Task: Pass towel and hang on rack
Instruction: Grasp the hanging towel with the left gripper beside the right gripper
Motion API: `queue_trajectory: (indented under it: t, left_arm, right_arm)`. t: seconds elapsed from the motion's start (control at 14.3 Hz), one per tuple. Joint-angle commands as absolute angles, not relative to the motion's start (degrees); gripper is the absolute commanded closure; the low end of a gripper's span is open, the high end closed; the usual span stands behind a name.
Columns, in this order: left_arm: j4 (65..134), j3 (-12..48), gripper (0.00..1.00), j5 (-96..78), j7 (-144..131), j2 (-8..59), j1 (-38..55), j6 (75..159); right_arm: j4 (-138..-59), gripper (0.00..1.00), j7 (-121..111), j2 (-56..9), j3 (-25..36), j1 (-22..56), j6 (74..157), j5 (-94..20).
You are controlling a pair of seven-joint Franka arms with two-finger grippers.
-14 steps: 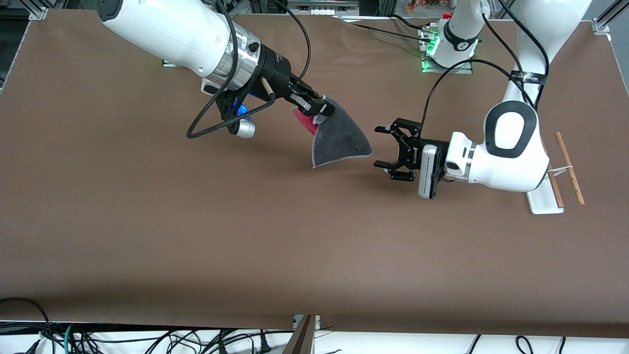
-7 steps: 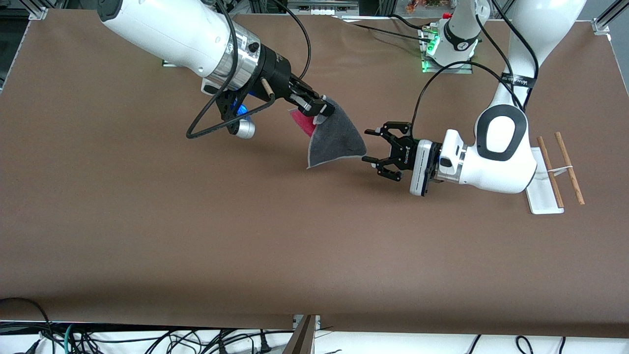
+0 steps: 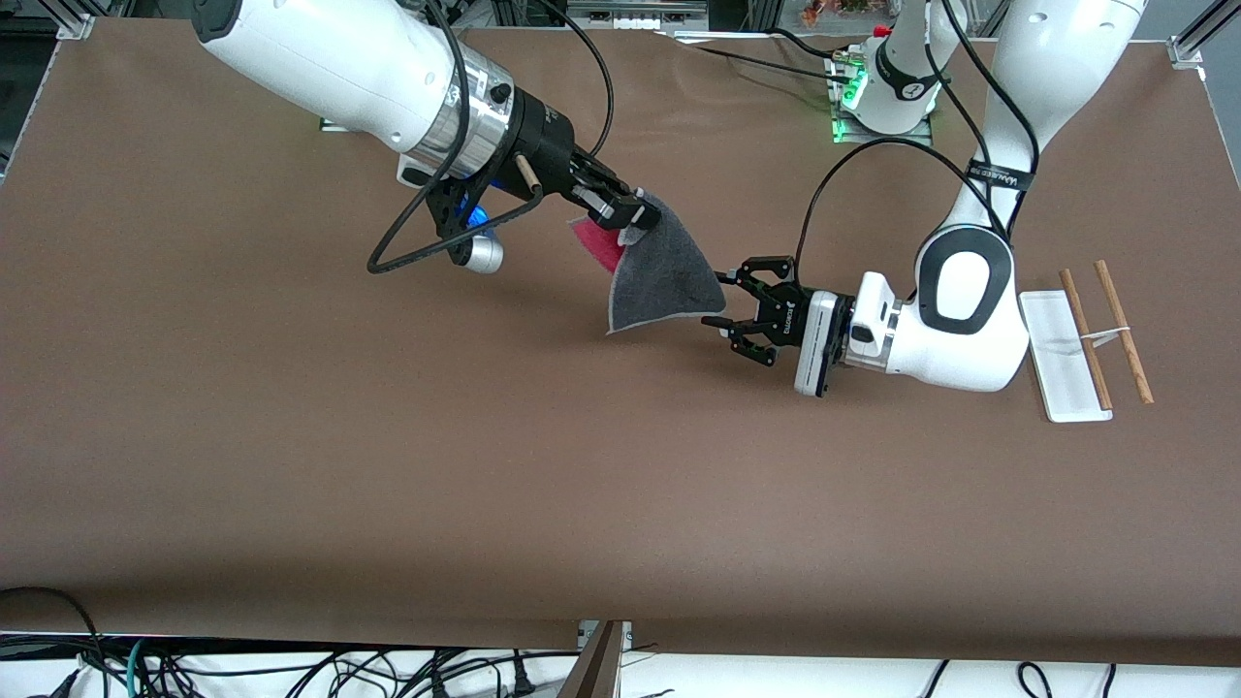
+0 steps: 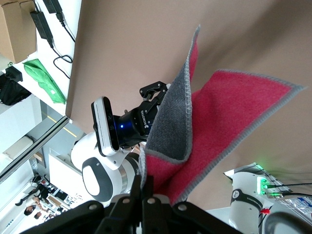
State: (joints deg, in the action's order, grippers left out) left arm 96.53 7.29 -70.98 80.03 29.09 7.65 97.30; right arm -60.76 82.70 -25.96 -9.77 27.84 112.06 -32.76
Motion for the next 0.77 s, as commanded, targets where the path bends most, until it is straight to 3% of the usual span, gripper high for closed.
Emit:
queue_trajectory:
  t: [0.0,0.21,0.7]
  left_arm:
    - [96.85,8.17,0.47,-73.82,82.17,28.74,7.91,98.09]
    - [96.94,8.17,1.00,-74.18,83.15,28.65,7.91,98.00]
    - [96.86,8.17,1.00,-74.18,83.14,28.65,7.65,98.00]
  right_arm:
    - [-59.33,1.00,83.67,-26.72,-10.55,27.60,112.41,-33.49]
    - [-59.33,1.00,83.67,-26.72,-10.55,27.60,112.41,-33.49]
    - [-59.33,1.00,83.67,-26.72,-10.46,27.60,112.41,-33.57]
